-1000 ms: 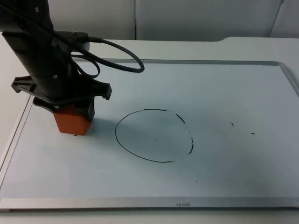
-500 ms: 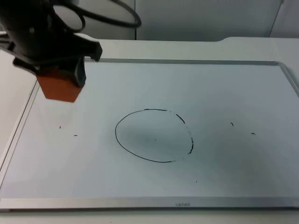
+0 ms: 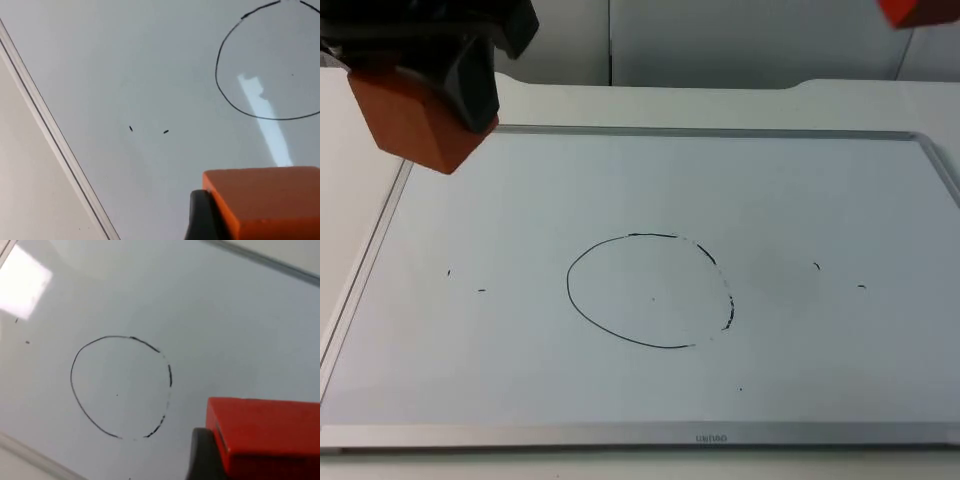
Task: Pick up one cube with the left hand and another cube with the right hand. First place the cube in the right hand at the target position, then stack the cube in the left hand on top.
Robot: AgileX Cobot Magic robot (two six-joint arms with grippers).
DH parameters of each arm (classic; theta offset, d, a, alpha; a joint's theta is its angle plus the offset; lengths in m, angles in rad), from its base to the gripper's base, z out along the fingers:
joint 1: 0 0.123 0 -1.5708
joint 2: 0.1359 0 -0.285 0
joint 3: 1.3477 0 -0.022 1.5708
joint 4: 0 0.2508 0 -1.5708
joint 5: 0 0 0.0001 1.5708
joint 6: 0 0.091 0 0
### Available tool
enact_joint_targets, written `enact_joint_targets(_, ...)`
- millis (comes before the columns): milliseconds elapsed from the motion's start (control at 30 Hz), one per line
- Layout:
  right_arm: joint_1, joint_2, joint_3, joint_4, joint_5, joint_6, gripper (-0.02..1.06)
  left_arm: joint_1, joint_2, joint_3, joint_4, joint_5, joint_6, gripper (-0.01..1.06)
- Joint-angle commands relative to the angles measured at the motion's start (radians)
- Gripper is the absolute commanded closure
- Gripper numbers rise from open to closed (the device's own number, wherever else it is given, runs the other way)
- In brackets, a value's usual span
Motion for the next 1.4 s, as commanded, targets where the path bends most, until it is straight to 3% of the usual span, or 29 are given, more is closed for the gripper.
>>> enact_joint_targets(0, 0.026, 0.048, -0.018, 0.006, 0.001, -0.012, 1.05, -0.021, -0.021, -0.006, 0.013, 0.022, -0.013, 1.05)
enact_joint_targets(133, 0.105, 0.206, -0.053, 0.006, -0.004, -0.012, 1.05, -0.063, -0.056, -0.006, 0.013, 0.034, -0.02, 1.05)
enact_joint_targets(433, 0.18, 0.419, -0.1, -0.004, -0.021, -0.012, 1.05, -0.079, -0.065, -0.006, 0.018, 0.047, -0.032, 1.05)
enact_joint_targets(867, 0.248, 0.521, -0.1, -0.062, -0.121, 0.037, 1.05, -0.079, -0.065, -0.006, 0.027, 0.035, -0.032, 1.05)
enact_joint_targets(1367, 0.248, 0.597, -0.1, -0.077, -0.223, 0.089, 1.05, -0.079, -0.065, -0.006, 0.025, 0.01, -0.032, 1.05)
